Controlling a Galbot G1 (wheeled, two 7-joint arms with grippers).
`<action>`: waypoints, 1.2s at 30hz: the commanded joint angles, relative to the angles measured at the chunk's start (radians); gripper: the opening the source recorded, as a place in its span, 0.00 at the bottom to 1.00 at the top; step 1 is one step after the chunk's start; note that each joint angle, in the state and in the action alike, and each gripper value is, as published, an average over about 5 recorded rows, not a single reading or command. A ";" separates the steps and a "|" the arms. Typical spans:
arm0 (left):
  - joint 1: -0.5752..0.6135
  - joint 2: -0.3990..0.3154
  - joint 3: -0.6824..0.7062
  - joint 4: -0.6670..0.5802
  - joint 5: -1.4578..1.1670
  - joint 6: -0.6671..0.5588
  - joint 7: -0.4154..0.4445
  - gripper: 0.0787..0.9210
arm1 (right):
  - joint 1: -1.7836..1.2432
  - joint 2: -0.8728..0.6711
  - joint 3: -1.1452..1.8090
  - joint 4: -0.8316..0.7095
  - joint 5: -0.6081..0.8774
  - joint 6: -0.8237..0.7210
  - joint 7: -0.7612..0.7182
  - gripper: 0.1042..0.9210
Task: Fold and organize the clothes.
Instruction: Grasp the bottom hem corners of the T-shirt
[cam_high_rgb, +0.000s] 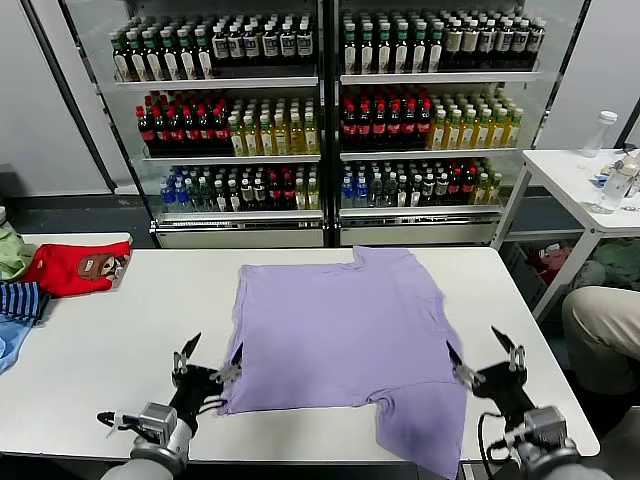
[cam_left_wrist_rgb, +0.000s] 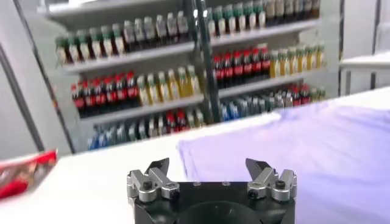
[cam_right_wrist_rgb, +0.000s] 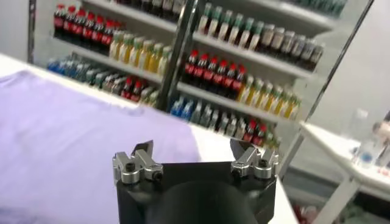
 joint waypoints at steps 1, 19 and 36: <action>0.054 -0.005 0.016 -0.028 -0.041 0.079 -0.054 0.88 | -0.111 -0.009 -0.019 0.014 0.037 -0.004 0.019 0.88; 0.041 -0.035 -0.016 0.044 -0.045 0.082 -0.025 0.88 | -0.115 -0.019 -0.087 -0.011 0.048 -0.062 0.071 0.88; 0.056 -0.037 0.018 0.042 -0.034 0.075 0.014 0.44 | -0.078 -0.019 -0.143 -0.041 0.185 -0.083 0.095 0.44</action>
